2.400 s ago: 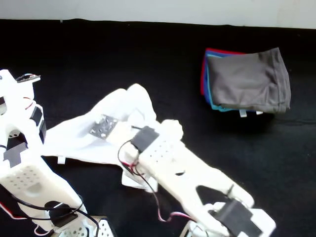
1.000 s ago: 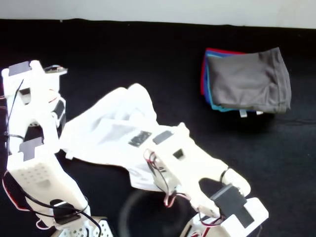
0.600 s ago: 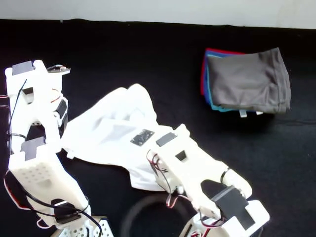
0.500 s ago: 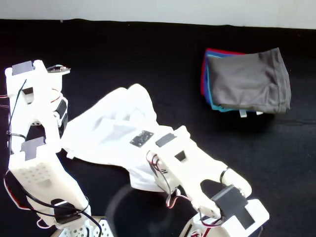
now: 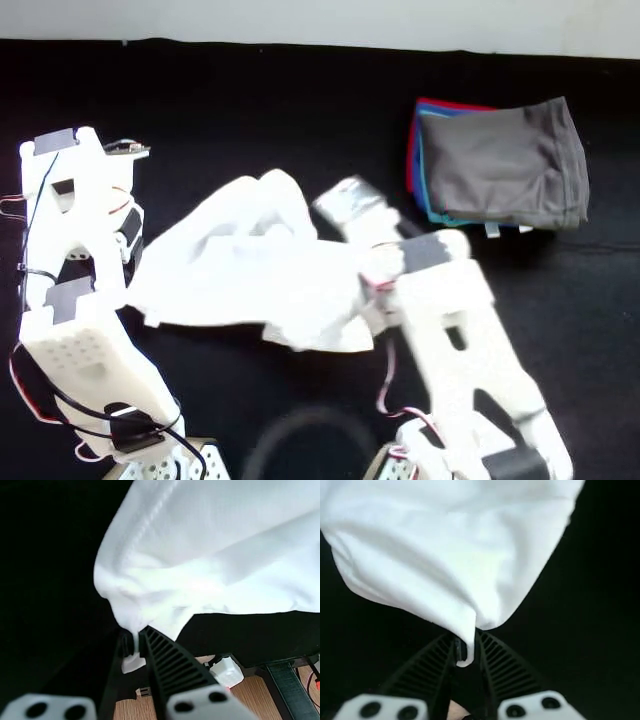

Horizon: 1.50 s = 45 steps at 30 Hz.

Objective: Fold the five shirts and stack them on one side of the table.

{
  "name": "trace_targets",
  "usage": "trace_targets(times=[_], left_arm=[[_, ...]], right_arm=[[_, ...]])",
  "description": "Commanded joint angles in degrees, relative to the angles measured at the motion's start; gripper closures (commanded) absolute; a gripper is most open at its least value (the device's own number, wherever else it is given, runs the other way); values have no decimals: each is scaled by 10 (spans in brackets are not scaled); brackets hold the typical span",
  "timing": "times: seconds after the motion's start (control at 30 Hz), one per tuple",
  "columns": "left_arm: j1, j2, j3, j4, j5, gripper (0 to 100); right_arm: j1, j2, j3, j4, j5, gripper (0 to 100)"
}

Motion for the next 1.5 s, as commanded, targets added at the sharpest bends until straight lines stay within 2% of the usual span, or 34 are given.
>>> trace_targets(times=[0.0, 0.1, 0.23, 0.37, 0.57, 0.93, 1.0, 1.13, 1.37, 1.47], left_arm=[[19, -61, 0, 8, 6, 991], [51, -121, 0, 8, 8, 991], [105, -229, -1, 6, 54, 991], [138, -339, 0, -7, 54, 991], [135, -441, 0, -66, 55, 991], [134, -579, 0, -124, 55, 991], [134, -591, 10, -122, 76, 991], [134, -578, 107, -133, 100, 991], [109, -503, 312, -190, 99, 991], [109, -451, 367, -192, 93, 991]], right_arm=[[68, -42, -33, -4, 6, 993], [84, -42, -34, -41, 5, 993], [86, -49, -38, -81, 4, 993], [104, -49, -110, -85, 3, 993], [130, -49, -252, -87, 4, 993], [131, -48, -480, -83, 8, 993], [131, -48, -499, -81, 8, 993], [129, -44, -469, -40, 8, 993], [127, -55, -329, -21, 8, 993], [109, -105, -247, -22, 8, 993]])
